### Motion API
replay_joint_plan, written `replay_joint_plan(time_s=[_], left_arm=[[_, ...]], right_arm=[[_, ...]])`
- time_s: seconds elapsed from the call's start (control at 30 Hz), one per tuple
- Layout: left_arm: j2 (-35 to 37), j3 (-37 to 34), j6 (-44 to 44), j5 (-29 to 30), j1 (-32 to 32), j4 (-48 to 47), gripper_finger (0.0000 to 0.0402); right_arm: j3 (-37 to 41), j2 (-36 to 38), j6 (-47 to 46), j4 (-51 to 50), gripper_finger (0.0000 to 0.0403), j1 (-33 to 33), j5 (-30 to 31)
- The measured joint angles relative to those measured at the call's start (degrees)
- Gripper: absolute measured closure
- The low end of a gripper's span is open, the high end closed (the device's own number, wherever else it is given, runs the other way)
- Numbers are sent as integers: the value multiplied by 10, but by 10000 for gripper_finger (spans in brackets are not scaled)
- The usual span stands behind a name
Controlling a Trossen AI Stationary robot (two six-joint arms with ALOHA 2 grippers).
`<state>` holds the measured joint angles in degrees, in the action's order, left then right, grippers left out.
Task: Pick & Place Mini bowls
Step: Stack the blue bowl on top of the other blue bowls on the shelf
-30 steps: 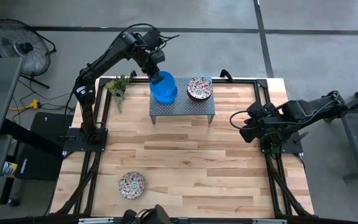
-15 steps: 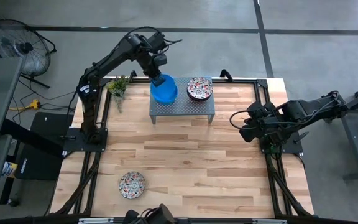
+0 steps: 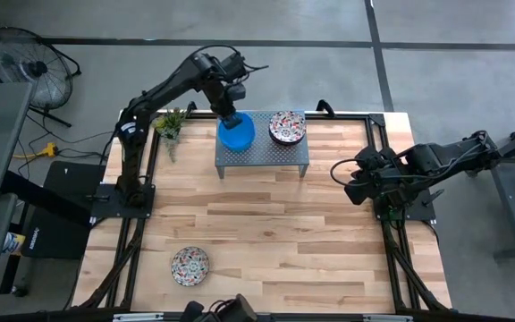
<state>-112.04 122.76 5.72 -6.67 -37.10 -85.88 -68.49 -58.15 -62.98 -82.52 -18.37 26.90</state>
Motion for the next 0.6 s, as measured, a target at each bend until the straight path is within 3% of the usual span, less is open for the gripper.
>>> replay_joint_plan(time_s=[0.33, 0.6], left_arm=[[4, 2, 16, -2, 0, 3, 363], [4, 5, 45, -2, 0, -3, 285]], right_arm=[[0, 0, 0, 0, 403, 0, -5], [0, 0, 0, 0, 403, 0, -5]])
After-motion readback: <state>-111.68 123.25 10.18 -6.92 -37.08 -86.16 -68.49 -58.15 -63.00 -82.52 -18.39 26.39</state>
